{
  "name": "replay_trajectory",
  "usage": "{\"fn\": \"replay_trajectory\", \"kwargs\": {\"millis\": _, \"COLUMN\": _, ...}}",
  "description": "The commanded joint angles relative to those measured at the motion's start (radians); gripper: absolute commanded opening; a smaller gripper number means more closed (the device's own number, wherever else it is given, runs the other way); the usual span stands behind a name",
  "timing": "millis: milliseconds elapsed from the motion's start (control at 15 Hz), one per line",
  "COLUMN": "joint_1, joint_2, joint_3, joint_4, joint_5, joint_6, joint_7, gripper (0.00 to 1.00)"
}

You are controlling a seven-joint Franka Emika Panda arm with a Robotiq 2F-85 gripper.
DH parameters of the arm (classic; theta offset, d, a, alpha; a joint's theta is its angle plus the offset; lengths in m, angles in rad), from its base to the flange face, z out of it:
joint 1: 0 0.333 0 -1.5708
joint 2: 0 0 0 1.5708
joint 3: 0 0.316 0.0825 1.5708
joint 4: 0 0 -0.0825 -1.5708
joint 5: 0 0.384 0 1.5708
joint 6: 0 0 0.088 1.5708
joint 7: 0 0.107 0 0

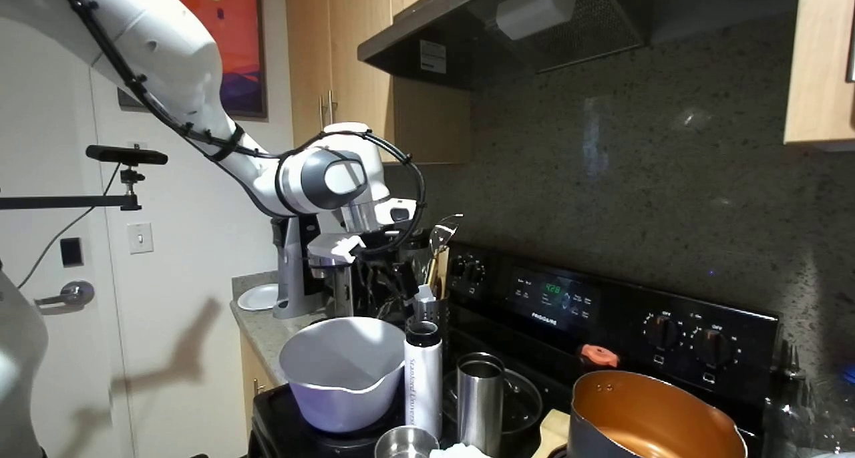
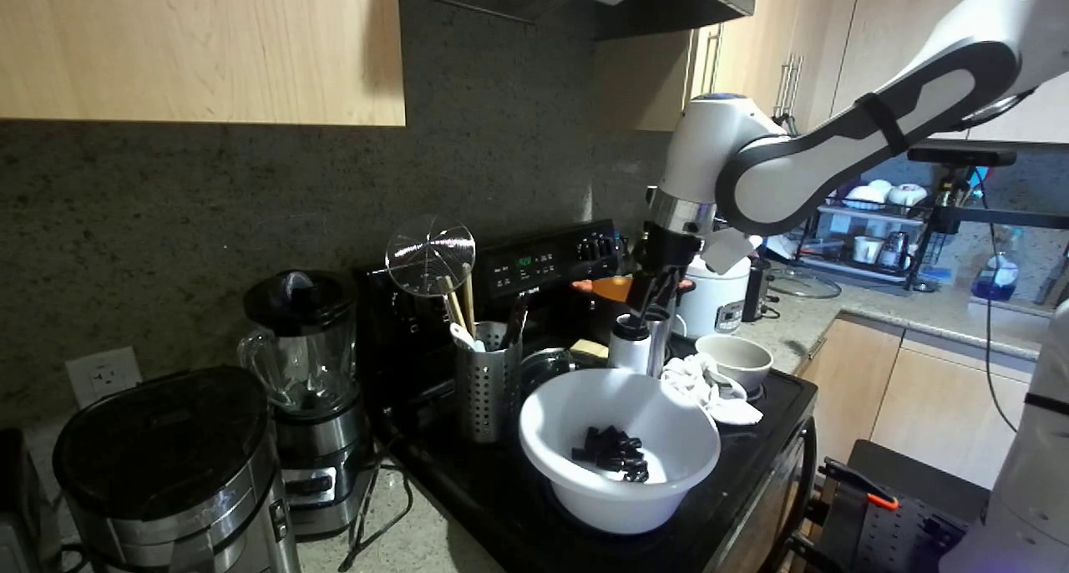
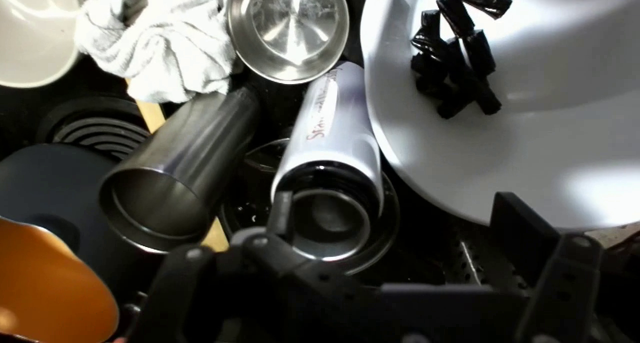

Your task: Move white flask to the back of the stove

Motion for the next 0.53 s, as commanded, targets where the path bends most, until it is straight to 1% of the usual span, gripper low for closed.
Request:
{"fn": "replay_trajectory", "kwargs": {"millis": 0, "joint_1": 0.030, "joint_2": 0.097, "joint_3": 0.007, "joint_4": 0.067, "joint_5": -0.001, "joint_6": 0.046, "joint_7": 0.009, "gripper": 1.00}}
{"fn": "replay_trajectory", "kwargs": {"millis": 267, "joint_1": 0.039, "joint_2": 0.186, "joint_3": 0.004, "joint_4": 0.123, "joint_5": -0.035, "joint_6": 0.089, "joint_7": 0.043, "gripper": 1.00}}
{"fn": "replay_trajectory", "kwargs": {"millis": 467, "joint_1": 0.042, "joint_2": 0.219, "joint_3": -0.004, "joint_4": 0.156, "joint_5": -0.069, "joint_6": 0.078, "joint_7": 0.064, "gripper": 1.00}}
